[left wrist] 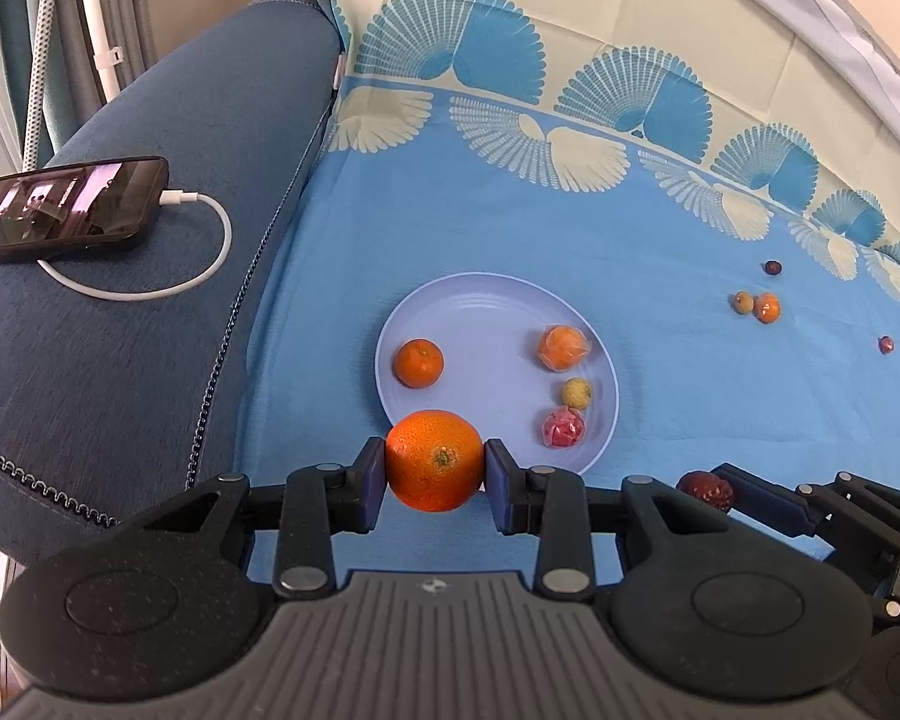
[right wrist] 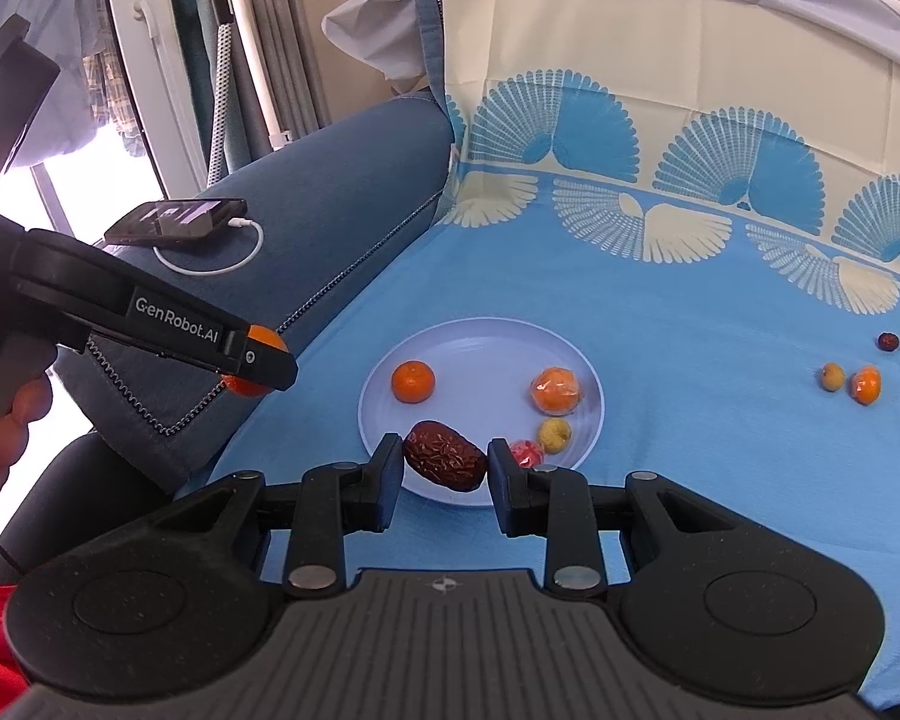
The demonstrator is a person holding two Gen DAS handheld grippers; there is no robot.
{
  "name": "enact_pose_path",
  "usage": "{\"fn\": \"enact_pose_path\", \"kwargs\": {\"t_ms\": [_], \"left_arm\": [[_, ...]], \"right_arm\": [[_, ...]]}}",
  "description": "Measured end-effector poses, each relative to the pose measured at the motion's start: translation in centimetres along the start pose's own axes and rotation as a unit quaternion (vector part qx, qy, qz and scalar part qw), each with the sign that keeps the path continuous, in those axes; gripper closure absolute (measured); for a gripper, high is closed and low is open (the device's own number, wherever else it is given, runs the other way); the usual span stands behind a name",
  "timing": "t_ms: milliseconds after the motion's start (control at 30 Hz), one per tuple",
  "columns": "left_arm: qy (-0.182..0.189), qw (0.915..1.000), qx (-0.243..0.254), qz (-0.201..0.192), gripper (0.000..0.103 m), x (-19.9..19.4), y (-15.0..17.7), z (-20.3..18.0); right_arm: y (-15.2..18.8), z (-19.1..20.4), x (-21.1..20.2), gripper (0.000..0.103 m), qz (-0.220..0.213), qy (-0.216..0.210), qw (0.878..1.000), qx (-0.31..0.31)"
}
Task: Organize fruits
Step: 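Carry the mandarin and date over the plate and open both tools to release them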
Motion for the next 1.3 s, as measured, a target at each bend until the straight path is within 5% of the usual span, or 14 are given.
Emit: {"fn": "enact_pose_path", "kwargs": {"t_ms": [1300], "left_arm": [[-0.001,0.9986,0.015,0.050,0.065,10.1,-3.4,-0.8]], "right_arm": [[-0.7,-3.9,10.4,0.071,0.050,0.003,0.999,0.021]]}}
Point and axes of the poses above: each gripper's, at about its wrist camera, not at the fingertips, and x roughly the way its jaws point, z to its left, y to its underside, the point moved 9 cm from there along x, roughly the way its jaws point, and after that the axes turned 3 degrees about -x, right-handed, at the moved point
